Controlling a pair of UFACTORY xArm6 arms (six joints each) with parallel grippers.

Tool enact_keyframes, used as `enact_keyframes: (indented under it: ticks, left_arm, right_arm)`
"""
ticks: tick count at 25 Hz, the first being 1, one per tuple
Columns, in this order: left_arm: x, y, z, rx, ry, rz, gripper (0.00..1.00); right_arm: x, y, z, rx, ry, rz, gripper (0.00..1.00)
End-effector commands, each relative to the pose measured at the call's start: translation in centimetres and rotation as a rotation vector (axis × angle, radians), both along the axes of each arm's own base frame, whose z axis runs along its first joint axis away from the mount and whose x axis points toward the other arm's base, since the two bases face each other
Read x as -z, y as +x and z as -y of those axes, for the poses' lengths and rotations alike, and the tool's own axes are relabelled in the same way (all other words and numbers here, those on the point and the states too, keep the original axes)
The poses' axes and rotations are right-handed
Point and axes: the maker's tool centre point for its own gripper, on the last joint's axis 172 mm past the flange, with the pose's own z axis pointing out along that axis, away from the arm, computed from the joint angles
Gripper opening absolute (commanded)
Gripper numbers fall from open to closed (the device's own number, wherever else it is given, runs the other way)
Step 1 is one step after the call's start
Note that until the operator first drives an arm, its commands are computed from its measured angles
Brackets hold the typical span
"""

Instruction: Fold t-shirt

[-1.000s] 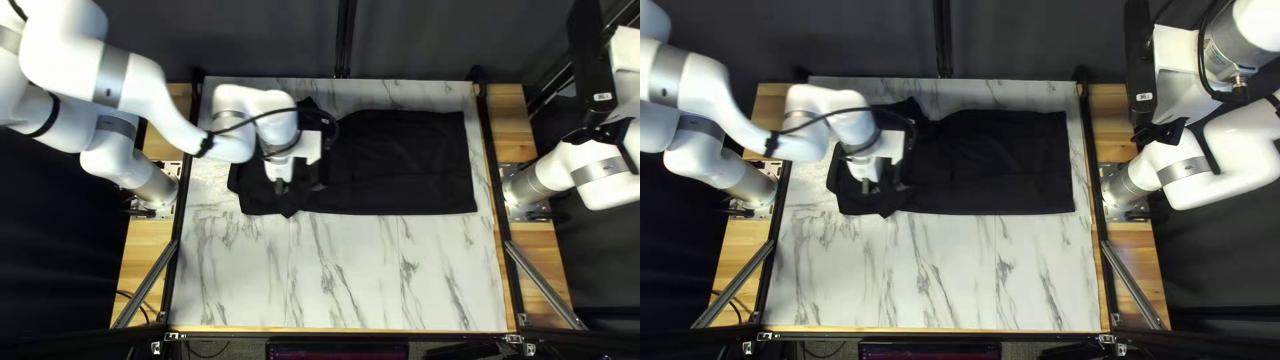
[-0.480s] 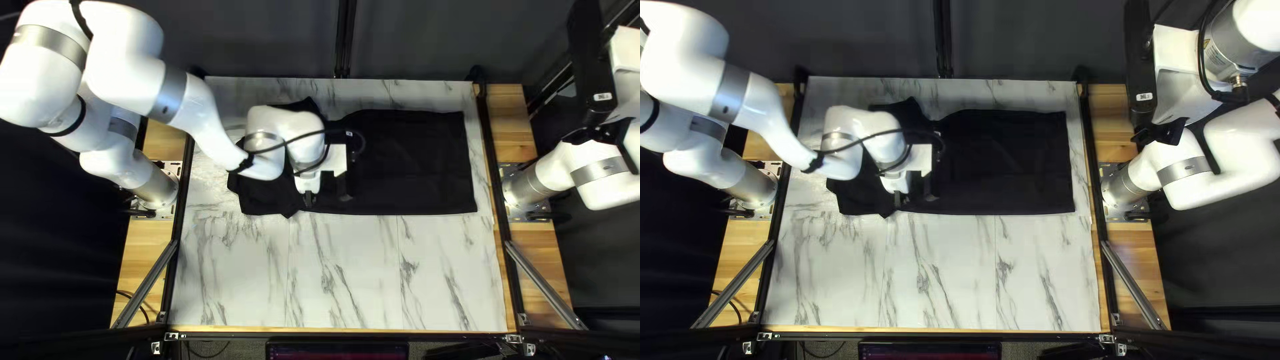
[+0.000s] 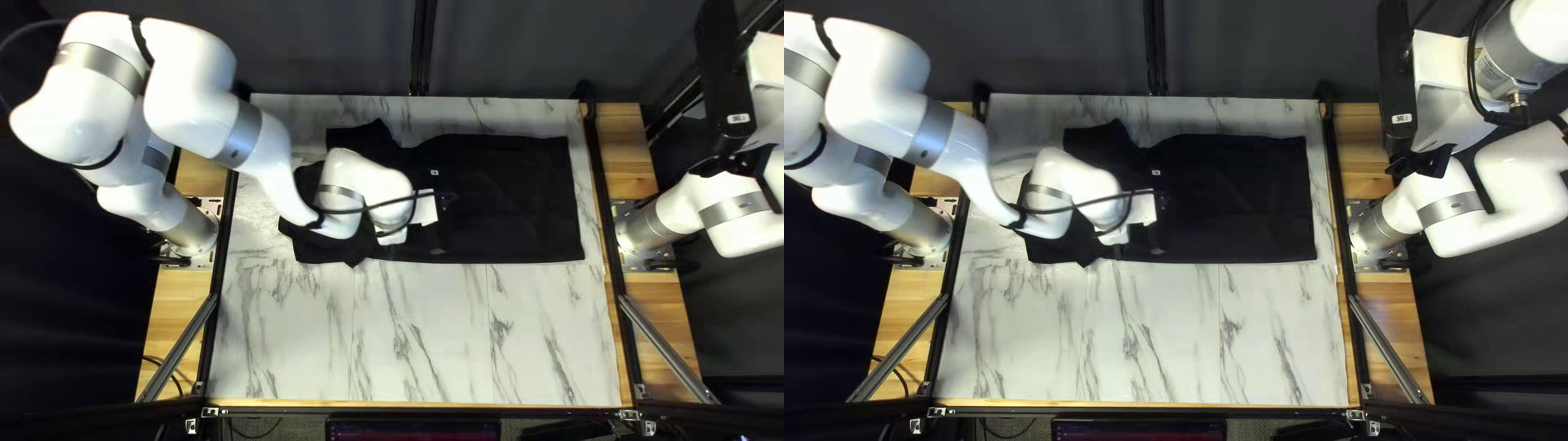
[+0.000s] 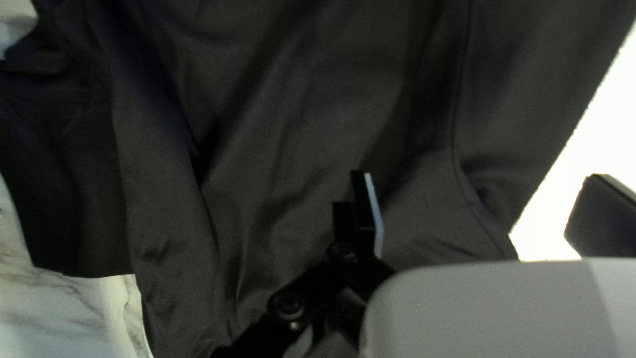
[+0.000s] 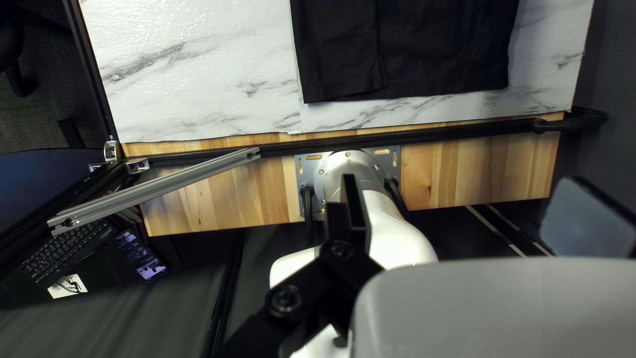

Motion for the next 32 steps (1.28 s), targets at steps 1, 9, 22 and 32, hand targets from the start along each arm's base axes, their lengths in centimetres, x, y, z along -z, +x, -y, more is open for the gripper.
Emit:
enact_keyframes:
  ticks: [1,9,22,32]
  left_arm:
    - [1.1,0.0,-0.8,-0.034,0.050,-0.049,1.00]
    - [1.8,-0.8,-0.2,-0.104,0.106,-0.079,1.00]
    - [1.6,-1.7,-3.5,-0.119,0.102,-0.056,1.00]
    - [1.1,-0.4,-1.8,-0.106,0.073,-0.016,1.00]
  right_arm:
    - [0.0,0.0,0.0,0.000,0.000,0.000,1.00]
    - [0.0,0.0,0.0,0.000,0.000,0.000,1.00]
    - [0.0,0.0,0.0,0.000,0.000,0.000,1.00]
    - [0.0,0.0,0.0,0.000,0.000,0.000,1.00]
